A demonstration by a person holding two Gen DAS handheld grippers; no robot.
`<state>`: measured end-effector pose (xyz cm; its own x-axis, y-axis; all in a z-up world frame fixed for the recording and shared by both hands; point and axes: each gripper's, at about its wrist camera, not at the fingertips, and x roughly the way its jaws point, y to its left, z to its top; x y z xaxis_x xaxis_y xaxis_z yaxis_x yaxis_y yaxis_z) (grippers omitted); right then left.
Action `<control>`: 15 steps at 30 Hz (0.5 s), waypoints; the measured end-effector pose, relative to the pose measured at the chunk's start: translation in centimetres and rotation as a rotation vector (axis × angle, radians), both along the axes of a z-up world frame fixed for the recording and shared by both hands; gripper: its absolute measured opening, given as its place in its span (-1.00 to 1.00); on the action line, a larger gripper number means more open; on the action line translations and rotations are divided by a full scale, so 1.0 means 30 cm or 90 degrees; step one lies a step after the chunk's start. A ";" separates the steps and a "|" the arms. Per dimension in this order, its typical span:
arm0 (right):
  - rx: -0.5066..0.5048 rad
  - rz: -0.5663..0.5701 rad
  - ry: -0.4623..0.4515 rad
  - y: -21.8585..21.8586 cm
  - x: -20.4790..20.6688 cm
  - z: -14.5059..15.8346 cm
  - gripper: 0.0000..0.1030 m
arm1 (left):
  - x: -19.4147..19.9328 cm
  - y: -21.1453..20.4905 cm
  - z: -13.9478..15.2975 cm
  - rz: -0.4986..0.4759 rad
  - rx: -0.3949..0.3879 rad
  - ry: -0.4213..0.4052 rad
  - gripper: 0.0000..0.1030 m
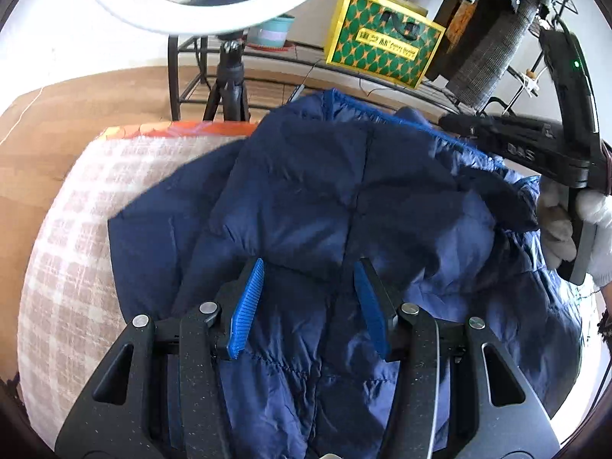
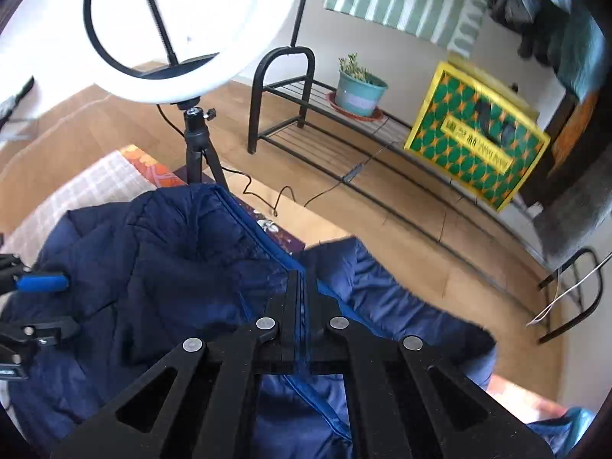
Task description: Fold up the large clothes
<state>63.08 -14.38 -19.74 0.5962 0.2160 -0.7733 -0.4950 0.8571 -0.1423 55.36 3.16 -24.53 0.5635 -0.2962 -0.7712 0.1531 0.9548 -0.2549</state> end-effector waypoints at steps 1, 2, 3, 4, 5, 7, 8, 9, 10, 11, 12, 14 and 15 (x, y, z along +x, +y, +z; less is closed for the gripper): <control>0.037 0.011 0.028 -0.029 0.005 0.007 -0.62 | 0.000 0.002 0.009 0.001 -0.006 -0.007 -0.01; 0.083 0.021 0.066 -0.062 0.018 0.012 -0.48 | 0.001 0.000 0.012 -0.001 -0.017 -0.010 -0.01; 0.119 0.017 0.091 -0.086 0.033 0.016 -0.41 | 0.003 -0.008 0.004 -0.013 -0.029 0.001 -0.01; 0.156 0.008 0.113 -0.105 0.049 0.019 -0.41 | 0.005 -0.030 -0.016 -0.030 -0.023 0.020 -0.01; 0.205 0.009 0.144 -0.119 0.066 0.023 -0.41 | -0.001 -0.052 -0.033 -0.038 0.002 0.021 -0.01; 0.255 0.017 0.179 -0.089 0.084 0.012 -0.41 | -0.024 -0.091 -0.045 -0.052 0.046 -0.003 -0.01; 0.255 0.018 0.181 -0.057 0.096 0.006 -0.41 | -0.032 -0.096 -0.046 -0.052 0.048 -0.010 -0.01; 0.248 0.019 0.187 -0.025 0.110 -0.006 -0.41 | -0.035 -0.094 -0.045 -0.049 0.044 -0.014 -0.01; 0.241 0.021 0.201 0.013 0.132 -0.025 -0.41 | -0.036 -0.088 -0.048 -0.046 0.033 -0.017 -0.01; 0.235 0.025 0.220 0.060 0.155 -0.051 -0.41 | -0.039 -0.082 -0.049 -0.044 0.027 -0.018 -0.01; 0.230 0.026 0.232 0.100 0.175 -0.070 -0.41 | -0.044 -0.077 -0.050 -0.043 0.021 -0.021 -0.01; 0.205 0.023 0.228 0.164 0.195 -0.109 -0.41 | -0.055 -0.079 -0.049 -0.047 0.023 -0.027 -0.01; 0.201 0.024 0.234 0.190 0.211 -0.129 -0.41 | -0.060 -0.081 -0.050 -0.050 0.025 -0.030 -0.01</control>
<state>69.42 -8.66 -23.60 0.2833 0.4895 -0.8247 -0.4950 0.8112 0.3114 53.57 0.72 -26.04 0.5760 -0.3103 -0.7563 0.2381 0.9487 -0.2079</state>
